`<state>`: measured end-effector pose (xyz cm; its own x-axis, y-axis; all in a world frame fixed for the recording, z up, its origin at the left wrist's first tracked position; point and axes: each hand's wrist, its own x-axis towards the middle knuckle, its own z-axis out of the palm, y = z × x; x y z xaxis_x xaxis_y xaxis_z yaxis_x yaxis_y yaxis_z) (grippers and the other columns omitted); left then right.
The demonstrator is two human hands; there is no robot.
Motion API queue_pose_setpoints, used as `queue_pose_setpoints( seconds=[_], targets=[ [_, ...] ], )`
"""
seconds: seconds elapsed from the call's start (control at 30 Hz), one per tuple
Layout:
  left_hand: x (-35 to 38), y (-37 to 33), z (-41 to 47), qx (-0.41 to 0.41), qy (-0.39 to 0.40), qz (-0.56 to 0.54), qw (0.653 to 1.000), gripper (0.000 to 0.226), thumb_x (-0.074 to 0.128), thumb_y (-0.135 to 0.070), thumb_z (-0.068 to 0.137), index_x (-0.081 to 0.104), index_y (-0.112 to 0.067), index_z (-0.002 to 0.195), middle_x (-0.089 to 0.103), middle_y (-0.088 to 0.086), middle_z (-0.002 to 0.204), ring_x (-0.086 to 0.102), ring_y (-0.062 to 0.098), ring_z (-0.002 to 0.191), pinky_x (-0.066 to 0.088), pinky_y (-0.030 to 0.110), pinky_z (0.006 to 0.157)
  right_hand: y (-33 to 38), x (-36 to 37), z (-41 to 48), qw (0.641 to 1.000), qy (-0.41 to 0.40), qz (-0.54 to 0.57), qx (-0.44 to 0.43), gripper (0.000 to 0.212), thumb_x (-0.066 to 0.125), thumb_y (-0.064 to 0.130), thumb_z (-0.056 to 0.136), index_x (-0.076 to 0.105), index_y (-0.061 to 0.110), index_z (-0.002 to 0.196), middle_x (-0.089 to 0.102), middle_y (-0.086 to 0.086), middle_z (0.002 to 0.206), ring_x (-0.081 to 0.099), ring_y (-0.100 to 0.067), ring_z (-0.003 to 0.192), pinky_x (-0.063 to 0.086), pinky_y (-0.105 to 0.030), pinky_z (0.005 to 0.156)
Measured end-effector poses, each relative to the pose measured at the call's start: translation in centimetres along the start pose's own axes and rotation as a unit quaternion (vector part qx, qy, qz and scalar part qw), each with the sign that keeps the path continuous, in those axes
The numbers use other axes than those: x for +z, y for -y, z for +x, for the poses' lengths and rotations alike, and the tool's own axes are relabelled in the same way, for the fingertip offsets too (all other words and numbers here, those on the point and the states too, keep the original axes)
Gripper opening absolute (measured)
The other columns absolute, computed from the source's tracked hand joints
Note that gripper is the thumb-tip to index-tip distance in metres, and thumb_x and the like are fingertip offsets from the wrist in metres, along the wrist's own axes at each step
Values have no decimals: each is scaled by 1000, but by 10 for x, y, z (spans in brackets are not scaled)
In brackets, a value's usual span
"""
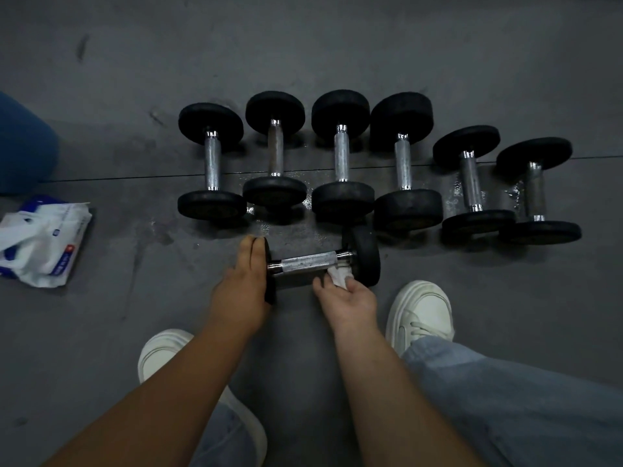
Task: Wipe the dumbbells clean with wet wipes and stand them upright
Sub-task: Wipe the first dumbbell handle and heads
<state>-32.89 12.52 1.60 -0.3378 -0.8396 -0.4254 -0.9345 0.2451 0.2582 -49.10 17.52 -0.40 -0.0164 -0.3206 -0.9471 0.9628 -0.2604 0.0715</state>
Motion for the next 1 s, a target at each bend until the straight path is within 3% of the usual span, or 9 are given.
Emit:
queue_pose_setpoints(
  seconds=[0.1, 0.2, 0.27, 0.33, 0.47, 0.6, 0.73, 0.83, 1.0],
  targets=[
    [0, 0, 0, -2, -1, -7, 1000, 104, 73, -15, 75, 7, -19, 155, -3, 0, 162, 55, 34, 113, 51, 42, 78, -2, 2, 2, 999, 28, 3, 26, 51, 32, 1, 89, 42, 4, 139, 48, -21, 140, 40, -31, 134, 22, -46, 116],
    [0, -1, 0, -5, 0, -6, 1000, 105, 73, -15, 75, 5, -19, 155, -5, 0, 161, 55, 34, 113, 50, 42, 78, -5, -5, -2, 999, 38, -23, 10, 25, 37, 6, 98, 54, 4, 116, 60, -17, 113, 54, -26, 112, 33, -40, 108],
    [2, 0, -1, 1, -2, -7, 1000, 106, 74, -15, 75, 5, -18, 154, -4, 1, 161, 55, 34, 114, 50, 44, 78, -6, -7, 4, 999, 16, -47, -8, 16, 41, 5, 99, 55, 11, 96, 60, -7, 86, 55, -17, 81, 42, -27, 81],
    [3, 2, -2, 3, -7, -10, 1000, 106, 75, -15, 74, 6, -18, 155, -3, 1, 161, 55, 35, 112, 51, 44, 77, -8, -4, 14, 999, 1, -45, -31, 24, 43, -1, 96, 51, 14, 79, 53, 0, 63, 45, -9, 62, 36, -19, 61],
    [6, 4, -1, 11, -19, -13, 1000, 106, 76, -15, 72, 9, -18, 154, -1, 1, 161, 57, 36, 107, 53, 44, 72, -4, 4, 21, 999, -16, -22, -29, 29, 49, -2, 93, 48, 16, 71, 49, 3, 56, 46, -6, 48, 38, -14, 46],
    [9, 4, -4, 17, -22, -10, 1000, 104, 74, -14, 74, 7, -18, 154, -1, 2, 161, 56, 35, 111, 54, 45, 75, -6, 7, 24, 997, -33, -63, -16, 16, 49, 21, 96, 56, 17, 82, 60, 0, 87, 53, -16, 76, 40, -23, 73],
    [5, 2, -3, 2, -14, -5, 1000, 104, 72, -15, 77, 3, -17, 155, -7, 3, 162, 53, 34, 116, 51, 43, 79, -11, 10, 13, 996, 36, -77, -20, 29, 38, 15, 89, 58, 16, 109, 61, -10, 126, 51, -26, 126, 27, -39, 114],
    [7, 0, -5, 3, -13, 2, 1000, 104, 71, -15, 78, 1, -17, 155, -10, 2, 161, 54, 33, 114, 51, 43, 79, -12, 13, 7, 993, 19, -115, -22, 35, 39, 15, 93, 53, 17, 124, 54, -9, 138, 45, -26, 133, 22, -40, 116],
    [8, 0, -6, -1, -16, -13, 1000, 105, 72, -14, 76, 3, -16, 155, -5, 5, 162, 53, 35, 113, 51, 44, 81, -14, 25, 14, 988, 1, -150, -48, 18, 41, 21, 99, 58, 17, 101, 62, -6, 114, 52, -21, 115, 34, -32, 100]
  ],
)
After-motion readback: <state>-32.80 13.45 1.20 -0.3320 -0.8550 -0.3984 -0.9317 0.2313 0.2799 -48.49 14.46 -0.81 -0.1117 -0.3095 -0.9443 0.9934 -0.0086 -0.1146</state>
